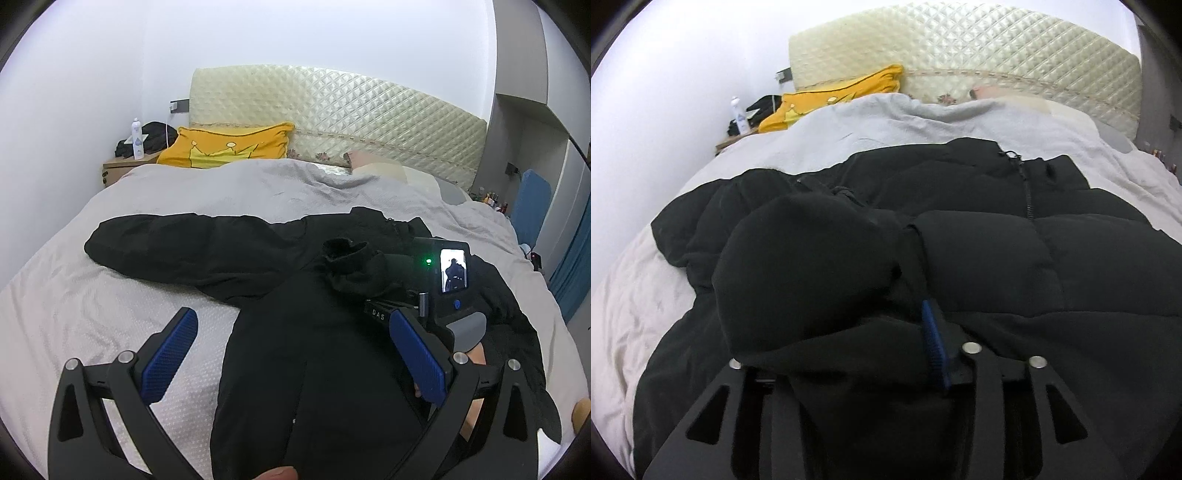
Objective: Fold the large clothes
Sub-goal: 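Lower the sleeve onto the jacket body and open the right tool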
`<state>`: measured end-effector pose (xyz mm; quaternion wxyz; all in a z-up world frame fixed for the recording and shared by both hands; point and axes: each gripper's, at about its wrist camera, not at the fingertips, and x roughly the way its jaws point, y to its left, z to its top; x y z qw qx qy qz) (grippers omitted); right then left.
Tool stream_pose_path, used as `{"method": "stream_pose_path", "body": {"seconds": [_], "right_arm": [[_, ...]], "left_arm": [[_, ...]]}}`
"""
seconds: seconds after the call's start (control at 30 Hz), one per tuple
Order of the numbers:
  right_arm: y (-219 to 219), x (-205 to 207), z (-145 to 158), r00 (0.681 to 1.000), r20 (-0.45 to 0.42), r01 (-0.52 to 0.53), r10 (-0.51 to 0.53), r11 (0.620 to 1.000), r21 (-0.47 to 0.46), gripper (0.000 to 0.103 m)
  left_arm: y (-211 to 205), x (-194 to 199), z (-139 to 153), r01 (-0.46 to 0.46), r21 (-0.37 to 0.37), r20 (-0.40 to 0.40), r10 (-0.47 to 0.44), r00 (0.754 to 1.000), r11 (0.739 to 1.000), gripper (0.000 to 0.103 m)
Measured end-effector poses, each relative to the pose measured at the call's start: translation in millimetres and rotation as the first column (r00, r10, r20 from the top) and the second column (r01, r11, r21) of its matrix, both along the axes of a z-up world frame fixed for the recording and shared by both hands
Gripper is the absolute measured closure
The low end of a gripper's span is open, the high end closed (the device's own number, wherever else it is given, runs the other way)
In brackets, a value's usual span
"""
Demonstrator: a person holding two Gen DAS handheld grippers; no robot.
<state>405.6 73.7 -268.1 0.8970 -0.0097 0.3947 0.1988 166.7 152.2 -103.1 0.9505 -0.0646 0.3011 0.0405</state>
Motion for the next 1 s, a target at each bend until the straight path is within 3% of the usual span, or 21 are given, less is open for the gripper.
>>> {"method": "stream_pose_path", "body": {"seconds": [0.1, 0.27, 0.43, 0.53, 0.7, 0.77, 1.0], "right_arm": [[-19.6, -15.0, -4.4, 1.000, -0.005, -0.017, 0.017, 0.999, 0.034, 0.050], [-25.2, -29.3, 16.7, 1.000, 0.007, -0.012, 0.012, 0.996, 0.094, 0.032], [-34.3, -47.3, 47.9, 0.999, 0.031, -0.028, 0.025, 0.993, 0.114, 0.030], [-42.6, -59.2, 70.2, 0.996, 0.081, -0.034, 0.024, 0.992, 0.125, 0.020], [-66.3, -79.0, 107.2, 0.990, 0.140, -0.013, -0.006, 0.990, 0.140, 0.019], [-76.2, -96.4, 118.7, 0.983, 0.181, -0.020, 0.005, 0.996, 0.086, 0.018], [-138.2, -153.5, 134.1, 0.969, 0.238, 0.049, -0.071, 0.994, 0.097, 0.018]], "left_arm": [[-1.4, -0.1, 0.2, 0.001, 0.006, -0.001, -0.001, 1.000, 1.000, 0.000], [-6.8, -1.0, 2.7, 0.001, 0.025, 0.002, -0.001, 1.000, 1.000, 0.000], [-7.6, -11.2, 25.3, -0.005, 0.004, 0.036, 0.005, 0.999, 1.000, 0.000], [-7.1, -15.7, 35.4, -0.020, 0.001, 0.035, 0.020, 0.999, 1.000, 0.000], [-13.3, -24.5, 43.4, -0.034, 0.006, 0.010, 0.034, 0.999, 0.999, 0.000], [-17.1, -28.8, 44.0, -0.018, -0.012, 0.010, 0.019, 1.000, 1.000, 0.000], [-42.5, -39.9, 41.1, 0.047, -0.030, 0.053, -0.045, 0.998, 0.998, 0.000]]}}
